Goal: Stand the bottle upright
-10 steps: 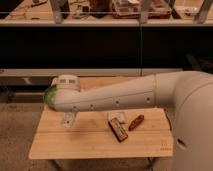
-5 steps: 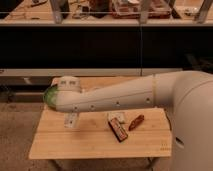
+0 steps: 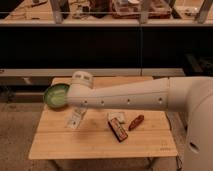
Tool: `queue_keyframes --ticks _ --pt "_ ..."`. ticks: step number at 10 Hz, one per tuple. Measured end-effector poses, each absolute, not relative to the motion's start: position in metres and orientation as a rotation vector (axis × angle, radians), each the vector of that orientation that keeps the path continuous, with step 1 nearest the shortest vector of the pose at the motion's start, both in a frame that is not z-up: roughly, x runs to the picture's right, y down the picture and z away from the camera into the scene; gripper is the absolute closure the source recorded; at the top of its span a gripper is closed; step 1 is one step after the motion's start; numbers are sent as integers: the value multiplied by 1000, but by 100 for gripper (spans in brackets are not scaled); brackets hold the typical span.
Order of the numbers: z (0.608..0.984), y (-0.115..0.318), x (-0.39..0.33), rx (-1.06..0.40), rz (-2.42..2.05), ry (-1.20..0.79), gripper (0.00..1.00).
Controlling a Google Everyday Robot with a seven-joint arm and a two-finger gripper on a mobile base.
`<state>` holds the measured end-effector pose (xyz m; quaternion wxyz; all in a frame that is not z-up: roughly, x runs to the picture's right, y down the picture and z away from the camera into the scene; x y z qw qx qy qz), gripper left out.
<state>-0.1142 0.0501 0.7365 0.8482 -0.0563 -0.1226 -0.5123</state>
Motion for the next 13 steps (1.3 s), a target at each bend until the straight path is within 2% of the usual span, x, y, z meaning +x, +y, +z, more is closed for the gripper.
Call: queue_keyframes --ticks 4,8,13 --pt "736 62 -108 -190 -1046 -344 99" --pt "740 64 -126 -167 -962 -435 99" --pt "746 80 -97 -227 -879 -453 99"
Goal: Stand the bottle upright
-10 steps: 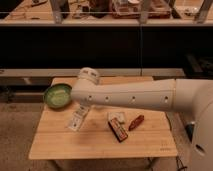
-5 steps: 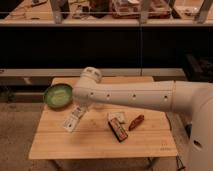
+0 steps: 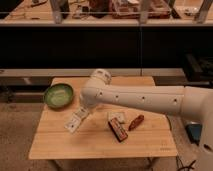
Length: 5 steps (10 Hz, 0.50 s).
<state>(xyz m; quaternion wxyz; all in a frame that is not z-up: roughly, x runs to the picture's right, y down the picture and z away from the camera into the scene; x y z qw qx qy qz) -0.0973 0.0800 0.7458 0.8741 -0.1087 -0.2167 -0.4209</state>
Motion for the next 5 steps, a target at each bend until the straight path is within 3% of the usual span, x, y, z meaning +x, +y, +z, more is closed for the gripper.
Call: queue_keyframes --ticks 5 --pt "757 94 -81 -336 -993 -382 99"
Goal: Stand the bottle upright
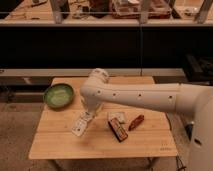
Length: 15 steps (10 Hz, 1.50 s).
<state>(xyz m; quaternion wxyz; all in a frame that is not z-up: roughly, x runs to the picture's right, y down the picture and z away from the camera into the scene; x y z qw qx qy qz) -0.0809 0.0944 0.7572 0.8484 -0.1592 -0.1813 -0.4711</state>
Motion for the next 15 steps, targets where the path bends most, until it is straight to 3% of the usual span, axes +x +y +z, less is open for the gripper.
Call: queue_keyframes --ticks 9,12,15 --pt "760 92 -51 -412 -861 -233 99" --pt "761 74 -55 -342 -840 -224 99" --pt "753 57 -103 -186 -982 -346 99"
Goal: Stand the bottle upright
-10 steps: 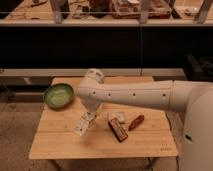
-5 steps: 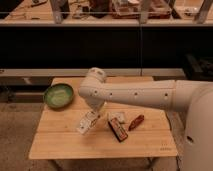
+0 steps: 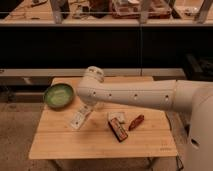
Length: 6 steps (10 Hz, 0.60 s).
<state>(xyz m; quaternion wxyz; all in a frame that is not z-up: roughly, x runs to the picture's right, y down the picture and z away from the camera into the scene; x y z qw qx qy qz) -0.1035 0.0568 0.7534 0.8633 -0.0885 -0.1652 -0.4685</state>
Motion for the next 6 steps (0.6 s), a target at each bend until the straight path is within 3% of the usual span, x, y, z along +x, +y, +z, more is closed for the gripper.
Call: queue_keyframes --ticks 6 --pt "753 56 -110 -160 -1022 -372 99"
